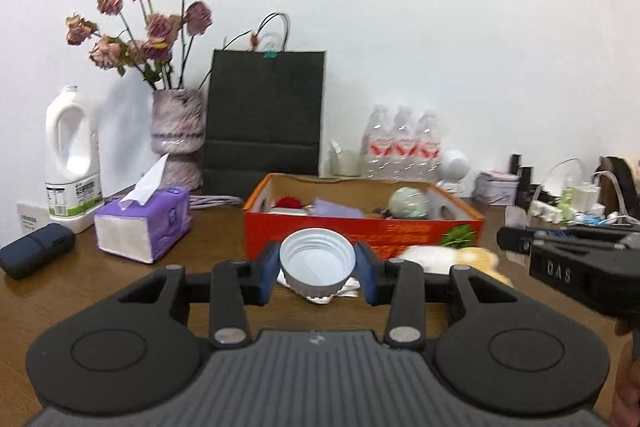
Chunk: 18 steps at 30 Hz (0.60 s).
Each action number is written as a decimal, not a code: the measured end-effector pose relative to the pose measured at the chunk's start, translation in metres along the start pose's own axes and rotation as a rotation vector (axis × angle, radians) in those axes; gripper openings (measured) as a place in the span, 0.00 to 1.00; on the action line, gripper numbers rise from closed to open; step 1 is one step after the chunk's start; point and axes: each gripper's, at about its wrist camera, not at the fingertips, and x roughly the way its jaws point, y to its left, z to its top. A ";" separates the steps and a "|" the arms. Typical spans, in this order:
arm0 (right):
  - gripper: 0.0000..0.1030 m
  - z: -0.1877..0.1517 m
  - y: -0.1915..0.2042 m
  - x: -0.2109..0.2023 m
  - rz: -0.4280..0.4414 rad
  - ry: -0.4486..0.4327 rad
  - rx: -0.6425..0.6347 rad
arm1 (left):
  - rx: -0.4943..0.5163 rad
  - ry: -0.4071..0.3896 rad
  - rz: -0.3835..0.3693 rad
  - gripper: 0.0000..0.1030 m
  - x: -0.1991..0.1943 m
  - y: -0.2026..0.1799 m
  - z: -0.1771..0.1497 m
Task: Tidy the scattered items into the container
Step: 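Carry cap and clear item into the box and open both tools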
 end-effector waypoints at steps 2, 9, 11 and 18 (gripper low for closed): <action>0.06 -0.001 -0.005 -0.019 0.004 -0.060 0.003 | 0.001 -0.020 -0.004 0.40 -0.012 -0.008 -0.005; 0.06 -0.027 0.004 -0.063 0.042 -0.156 -0.009 | 0.007 -0.073 0.010 0.40 -0.048 -0.020 -0.020; 0.06 -0.032 0.006 -0.071 0.049 -0.173 -0.005 | 0.013 -0.089 0.014 0.40 -0.053 -0.021 -0.020; 0.06 -0.033 0.008 -0.080 0.050 -0.207 -0.016 | 0.012 -0.093 0.008 0.40 -0.052 -0.021 -0.019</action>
